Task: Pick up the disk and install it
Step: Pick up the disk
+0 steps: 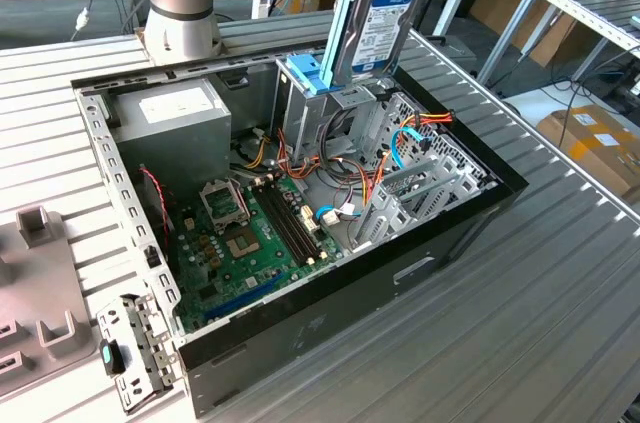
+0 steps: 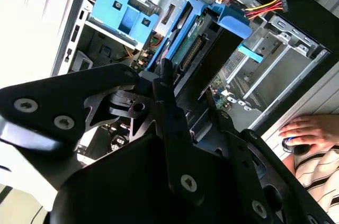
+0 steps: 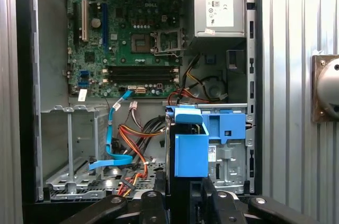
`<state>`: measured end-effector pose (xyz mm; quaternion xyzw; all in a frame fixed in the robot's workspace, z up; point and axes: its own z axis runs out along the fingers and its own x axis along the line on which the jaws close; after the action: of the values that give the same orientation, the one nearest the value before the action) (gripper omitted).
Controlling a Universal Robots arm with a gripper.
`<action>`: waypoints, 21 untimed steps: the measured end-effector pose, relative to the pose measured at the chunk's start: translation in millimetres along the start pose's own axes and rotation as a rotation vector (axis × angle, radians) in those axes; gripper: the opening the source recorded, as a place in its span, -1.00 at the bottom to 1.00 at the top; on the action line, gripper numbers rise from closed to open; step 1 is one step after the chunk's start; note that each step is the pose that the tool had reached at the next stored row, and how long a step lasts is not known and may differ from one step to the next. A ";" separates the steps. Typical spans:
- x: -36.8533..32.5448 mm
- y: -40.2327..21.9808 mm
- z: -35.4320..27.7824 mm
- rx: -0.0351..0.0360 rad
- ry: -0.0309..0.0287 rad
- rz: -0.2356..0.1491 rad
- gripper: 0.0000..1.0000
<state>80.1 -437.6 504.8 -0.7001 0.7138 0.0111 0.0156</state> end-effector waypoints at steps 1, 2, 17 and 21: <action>2.9 -0.1 -0.2 0.0000 0.0001 0.000 -0.30; 6.3 -0.1 -0.2 0.0000 0.0001 0.000 -0.30; 41.5 -0.8 -1.6 0.0000 0.0002 0.000 -0.30; 56.4 -1.1 -2.2 0.0000 0.0002 0.000 -0.30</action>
<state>80.1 -494.1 504.9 -0.7001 0.7138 0.0110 0.0155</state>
